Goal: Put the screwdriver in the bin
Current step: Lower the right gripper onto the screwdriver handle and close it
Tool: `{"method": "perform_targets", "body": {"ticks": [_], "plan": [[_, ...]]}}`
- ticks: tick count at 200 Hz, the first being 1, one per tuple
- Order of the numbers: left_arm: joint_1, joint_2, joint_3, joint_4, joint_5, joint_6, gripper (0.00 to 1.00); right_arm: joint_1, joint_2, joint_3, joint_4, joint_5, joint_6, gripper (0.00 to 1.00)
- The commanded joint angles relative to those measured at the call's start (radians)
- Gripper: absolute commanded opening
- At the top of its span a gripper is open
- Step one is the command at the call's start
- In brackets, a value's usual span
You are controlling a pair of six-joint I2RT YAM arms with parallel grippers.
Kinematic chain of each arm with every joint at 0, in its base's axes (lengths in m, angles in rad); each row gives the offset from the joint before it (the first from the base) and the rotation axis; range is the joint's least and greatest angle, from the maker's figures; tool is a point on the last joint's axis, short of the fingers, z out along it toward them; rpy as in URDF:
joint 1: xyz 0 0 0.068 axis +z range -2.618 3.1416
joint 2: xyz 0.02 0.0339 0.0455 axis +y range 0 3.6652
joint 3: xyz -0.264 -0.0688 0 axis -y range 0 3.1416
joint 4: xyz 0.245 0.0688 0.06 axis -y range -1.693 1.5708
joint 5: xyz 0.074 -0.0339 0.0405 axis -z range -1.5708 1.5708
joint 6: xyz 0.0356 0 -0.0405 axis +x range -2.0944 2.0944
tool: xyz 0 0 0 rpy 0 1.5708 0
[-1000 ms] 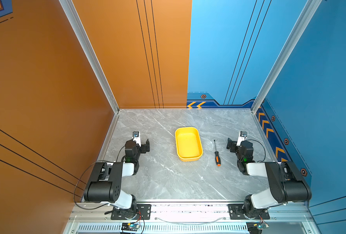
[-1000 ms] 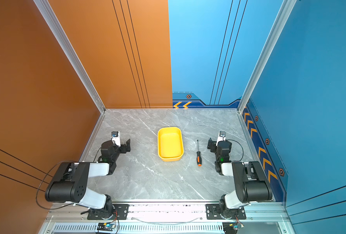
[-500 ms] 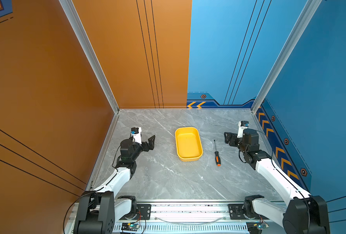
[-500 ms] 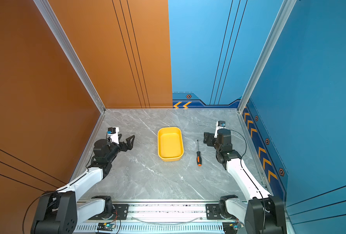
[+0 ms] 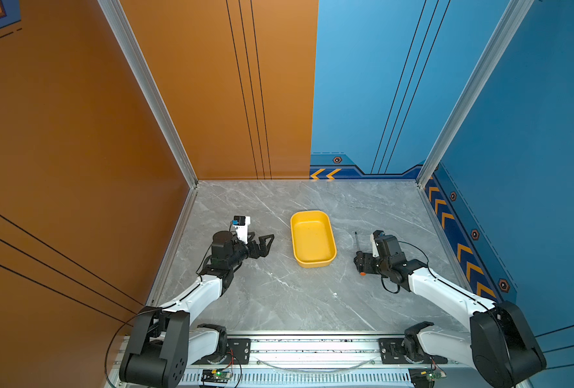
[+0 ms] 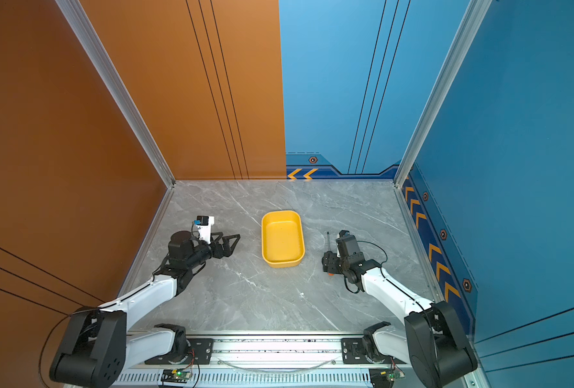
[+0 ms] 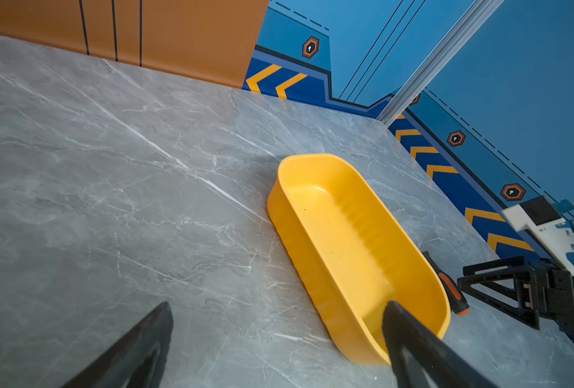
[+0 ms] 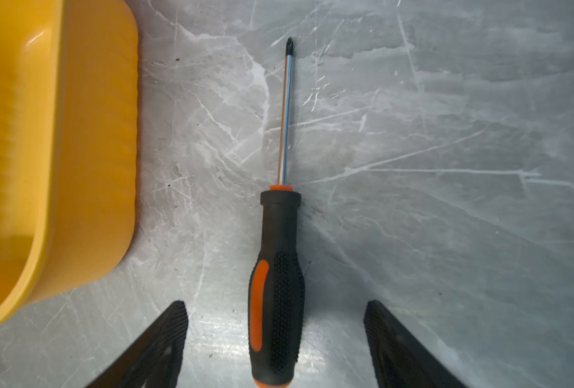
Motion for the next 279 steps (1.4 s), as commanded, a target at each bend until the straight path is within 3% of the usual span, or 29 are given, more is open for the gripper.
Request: {"method": "perform_targets", "body": {"ticks": [1,122,225,261,279], "plan": [[-0.008,0.021,0.032,-0.016,0.052,-0.017,0.98,0.016,0.035,0.006,-0.022,0.05,0.032,0.8],[-0.013,0.139,0.115,-0.051,0.222,-0.043,0.98,0.057,0.199,0.138,-0.103,0.108,0.02,0.64],[-0.015,0.183,0.161,-0.142,0.204,-0.026,0.98,0.076,0.299,0.198,-0.139,0.135,0.017,0.43],[-0.015,0.195,0.165,-0.142,0.204,-0.028,0.98,0.077,0.313,0.204,-0.155,0.138,0.022,0.21],[-0.015,0.196,0.166,-0.142,0.207,-0.029,0.98,0.077,0.32,0.208,-0.163,0.138,0.023,0.15]]}}
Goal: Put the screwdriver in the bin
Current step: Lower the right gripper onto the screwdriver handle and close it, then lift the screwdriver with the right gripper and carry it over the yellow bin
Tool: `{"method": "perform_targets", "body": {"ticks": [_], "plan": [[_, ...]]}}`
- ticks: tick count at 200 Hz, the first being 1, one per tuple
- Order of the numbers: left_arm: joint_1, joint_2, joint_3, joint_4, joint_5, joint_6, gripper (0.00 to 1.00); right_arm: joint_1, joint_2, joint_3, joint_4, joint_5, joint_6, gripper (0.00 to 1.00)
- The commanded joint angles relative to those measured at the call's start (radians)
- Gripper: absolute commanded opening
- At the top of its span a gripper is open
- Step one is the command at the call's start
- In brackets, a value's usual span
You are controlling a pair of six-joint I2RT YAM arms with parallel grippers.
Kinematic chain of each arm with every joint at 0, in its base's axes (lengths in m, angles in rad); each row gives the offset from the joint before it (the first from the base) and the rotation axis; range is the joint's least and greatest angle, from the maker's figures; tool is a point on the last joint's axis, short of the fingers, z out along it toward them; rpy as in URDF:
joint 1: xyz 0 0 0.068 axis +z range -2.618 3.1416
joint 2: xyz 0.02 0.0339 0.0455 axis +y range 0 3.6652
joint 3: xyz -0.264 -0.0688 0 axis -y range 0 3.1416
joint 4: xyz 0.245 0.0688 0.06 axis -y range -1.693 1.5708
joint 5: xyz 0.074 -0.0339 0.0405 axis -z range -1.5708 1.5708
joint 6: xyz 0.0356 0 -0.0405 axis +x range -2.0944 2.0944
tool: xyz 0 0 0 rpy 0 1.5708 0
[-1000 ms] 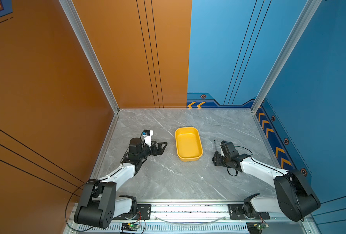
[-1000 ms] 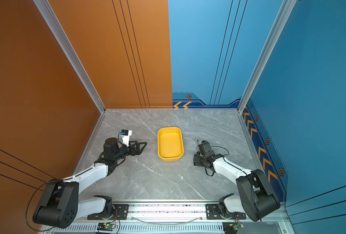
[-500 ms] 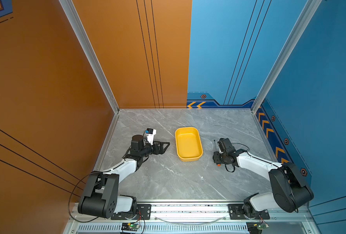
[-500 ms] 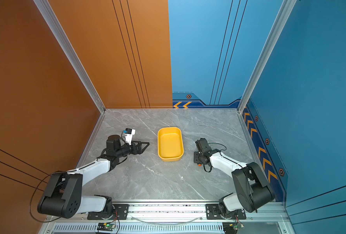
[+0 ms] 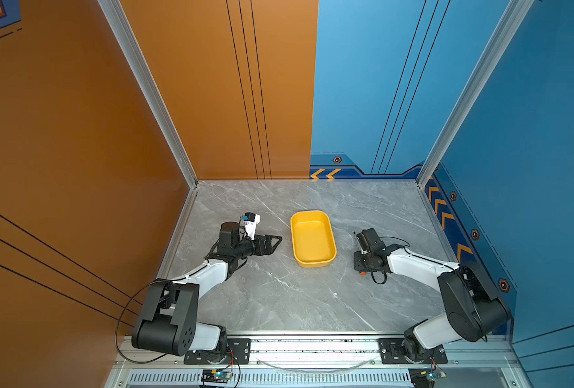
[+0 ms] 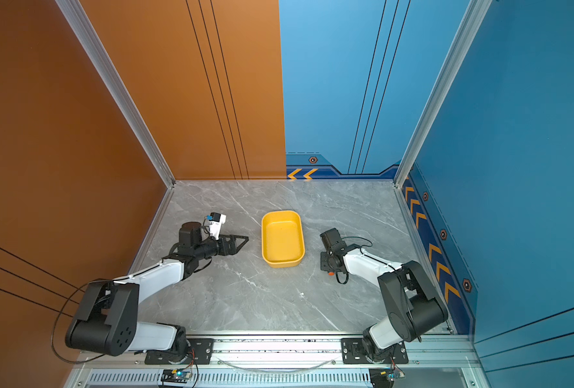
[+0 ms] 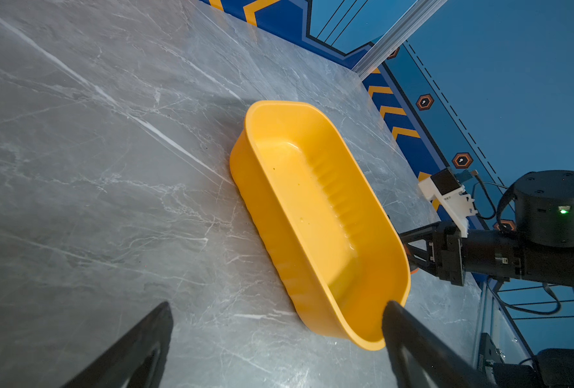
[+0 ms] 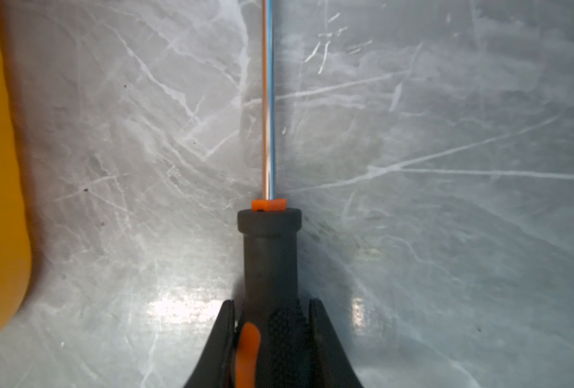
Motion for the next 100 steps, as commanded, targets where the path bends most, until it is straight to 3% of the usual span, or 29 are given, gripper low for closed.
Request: {"method": "perform_targets", "body": {"ticks": [1,28,100], "plan": [[-0.009,0.008,0.023,-0.011,0.02,0.004,0.98,0.007,0.024,0.023,-0.045,0.023,0.007,0.15],[-0.009,0.009,0.022,-0.012,0.019,0.006,0.98,0.007,0.018,0.023,-0.051,0.015,0.012,0.0],[-0.011,0.028,0.031,-0.012,0.029,0.002,0.98,0.007,-0.13,0.064,-0.117,-0.033,0.053,0.0]]}}
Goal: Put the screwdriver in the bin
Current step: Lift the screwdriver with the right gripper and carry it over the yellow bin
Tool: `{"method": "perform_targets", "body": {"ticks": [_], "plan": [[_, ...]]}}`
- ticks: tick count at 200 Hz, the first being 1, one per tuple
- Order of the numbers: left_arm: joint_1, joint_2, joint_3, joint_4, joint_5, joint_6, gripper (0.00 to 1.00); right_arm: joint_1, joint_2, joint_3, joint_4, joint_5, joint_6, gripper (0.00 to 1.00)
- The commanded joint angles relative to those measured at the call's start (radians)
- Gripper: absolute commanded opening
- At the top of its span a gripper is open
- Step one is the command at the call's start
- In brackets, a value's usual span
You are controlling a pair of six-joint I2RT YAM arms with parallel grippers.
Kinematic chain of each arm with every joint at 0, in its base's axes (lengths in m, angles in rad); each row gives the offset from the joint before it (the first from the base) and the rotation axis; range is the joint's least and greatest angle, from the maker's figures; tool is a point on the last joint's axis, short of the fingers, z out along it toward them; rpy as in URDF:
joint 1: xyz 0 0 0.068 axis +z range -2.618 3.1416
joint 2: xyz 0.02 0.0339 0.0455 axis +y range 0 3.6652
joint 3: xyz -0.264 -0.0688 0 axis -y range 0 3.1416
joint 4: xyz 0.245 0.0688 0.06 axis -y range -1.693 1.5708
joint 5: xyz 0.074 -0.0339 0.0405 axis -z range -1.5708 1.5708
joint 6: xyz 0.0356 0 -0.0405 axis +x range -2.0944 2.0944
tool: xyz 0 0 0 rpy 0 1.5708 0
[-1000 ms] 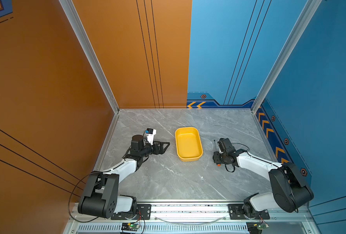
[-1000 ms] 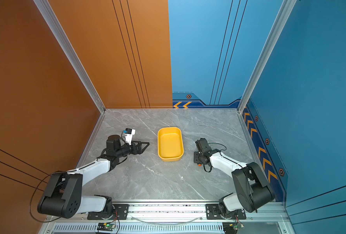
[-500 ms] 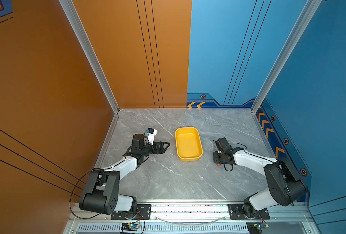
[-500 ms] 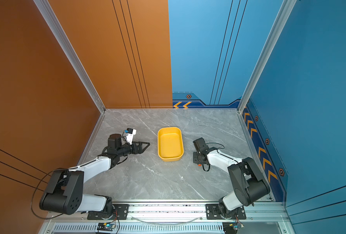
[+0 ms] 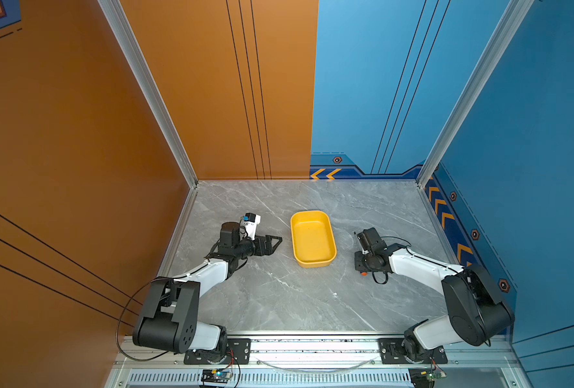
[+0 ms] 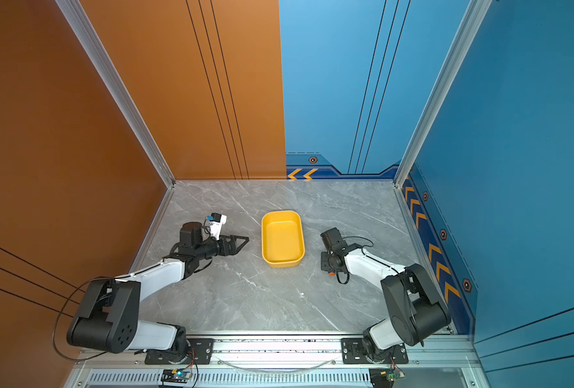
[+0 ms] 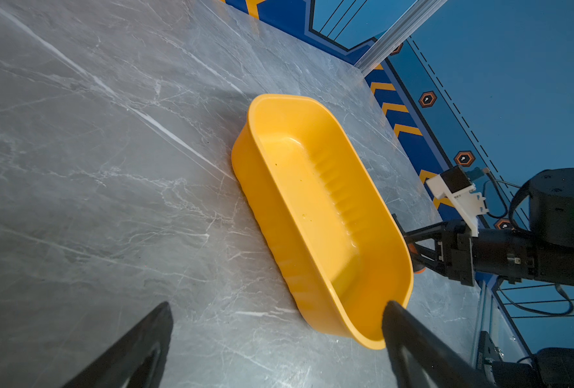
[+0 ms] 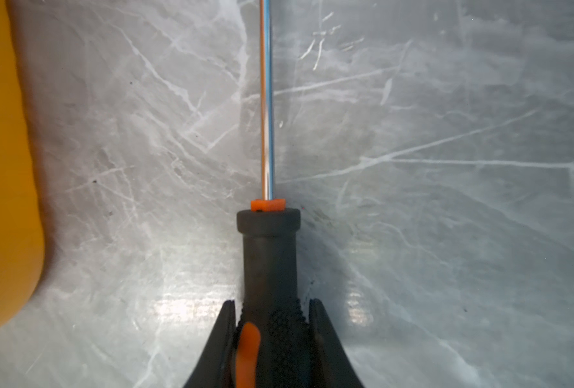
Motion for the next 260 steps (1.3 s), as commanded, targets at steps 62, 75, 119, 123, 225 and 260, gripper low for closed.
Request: {"method": "perform_targets", "body": {"ticks": [62,75,119,123,225,260], "plan": [[-0.009,0.027,0.034,-0.008,0.039,-0.008,0.98,0.096,-0.235,0.227,-0.138,0.028,0.088,0.0],[-0.01,0.037,0.04,-0.009,0.052,-0.013,0.98,0.153,-0.234,0.279,-0.138,0.089,0.102,0.0],[-0.009,0.06,0.053,-0.008,0.085,-0.028,0.98,0.298,-0.117,0.437,-0.14,0.211,0.131,0.0],[-0.009,0.061,0.053,-0.009,0.087,-0.029,0.98,0.316,-0.102,0.45,-0.143,0.219,0.136,0.0],[0.003,0.062,0.058,-0.025,0.093,-0.035,0.98,0.421,0.225,0.636,-0.268,0.284,0.319,0.0],[0.003,0.064,0.058,-0.026,0.093,-0.037,0.98,0.421,0.292,0.659,-0.28,0.271,0.321,0.0]]}}
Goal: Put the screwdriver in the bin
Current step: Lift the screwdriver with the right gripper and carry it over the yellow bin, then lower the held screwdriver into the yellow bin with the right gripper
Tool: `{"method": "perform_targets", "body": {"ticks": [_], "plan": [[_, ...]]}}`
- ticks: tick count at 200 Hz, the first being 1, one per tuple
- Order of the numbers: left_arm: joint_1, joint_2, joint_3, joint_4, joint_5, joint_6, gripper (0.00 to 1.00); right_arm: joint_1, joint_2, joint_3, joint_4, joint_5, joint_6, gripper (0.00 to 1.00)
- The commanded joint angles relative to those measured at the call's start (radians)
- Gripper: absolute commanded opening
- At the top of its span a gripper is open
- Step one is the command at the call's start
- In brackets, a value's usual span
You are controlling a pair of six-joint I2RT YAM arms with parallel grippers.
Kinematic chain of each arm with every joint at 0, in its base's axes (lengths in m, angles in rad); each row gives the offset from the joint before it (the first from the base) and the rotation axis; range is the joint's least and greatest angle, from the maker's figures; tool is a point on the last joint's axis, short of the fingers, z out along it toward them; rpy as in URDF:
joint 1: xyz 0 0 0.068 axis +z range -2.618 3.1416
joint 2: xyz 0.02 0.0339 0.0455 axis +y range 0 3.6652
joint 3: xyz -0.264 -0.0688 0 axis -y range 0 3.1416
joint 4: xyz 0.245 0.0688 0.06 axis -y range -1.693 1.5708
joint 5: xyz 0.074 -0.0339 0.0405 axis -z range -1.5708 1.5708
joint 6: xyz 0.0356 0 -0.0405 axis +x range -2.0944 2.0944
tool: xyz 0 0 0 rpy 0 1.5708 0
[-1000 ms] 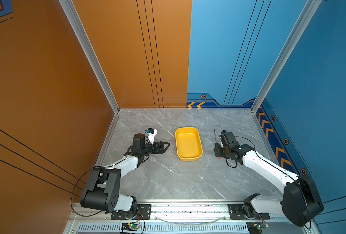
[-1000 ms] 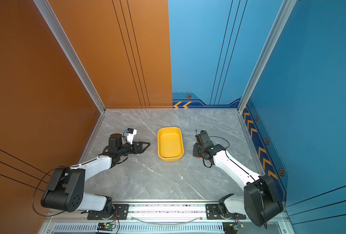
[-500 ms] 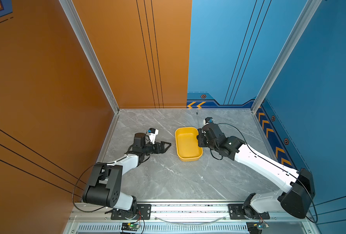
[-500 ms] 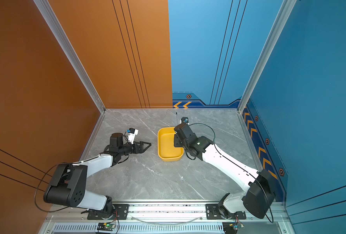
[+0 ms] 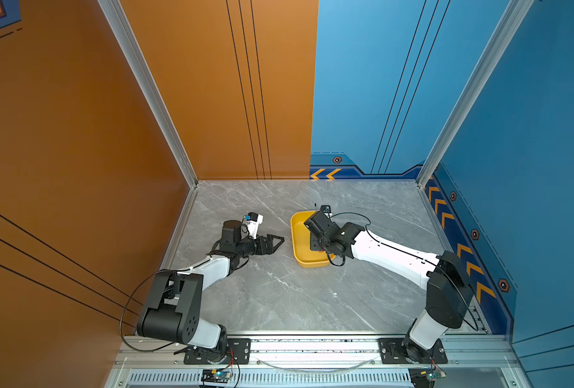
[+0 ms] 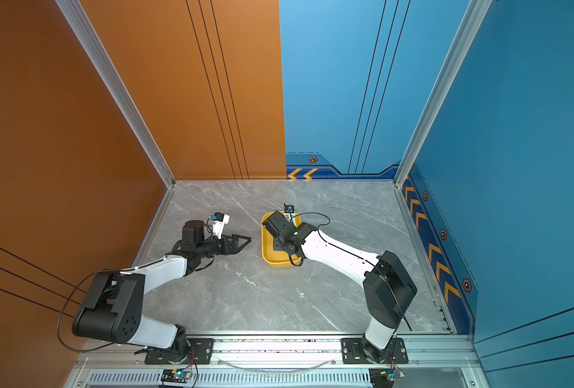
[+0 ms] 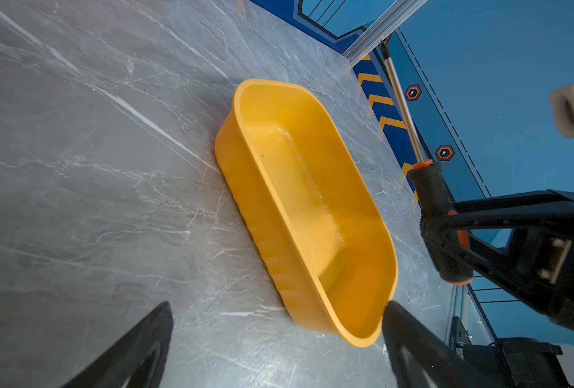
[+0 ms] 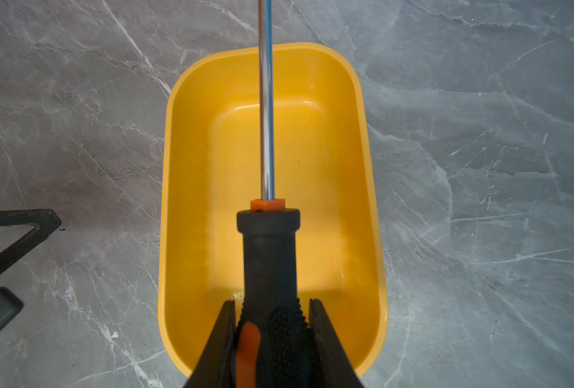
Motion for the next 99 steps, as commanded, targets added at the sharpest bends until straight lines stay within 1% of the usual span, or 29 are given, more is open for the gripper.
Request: {"method": "perform_targets", "body": {"ticks": [1,99], "plan": [[0.003,0.011,0.027,-0.019,0.023,-0.014,0.98,0.004,0.042,0.047,-0.046,0.022,0.027,0.0],[0.007,0.02,0.028,-0.019,0.026,-0.016,0.98,0.0,0.196,0.106,-0.063,-0.014,0.019,0.0]]}}
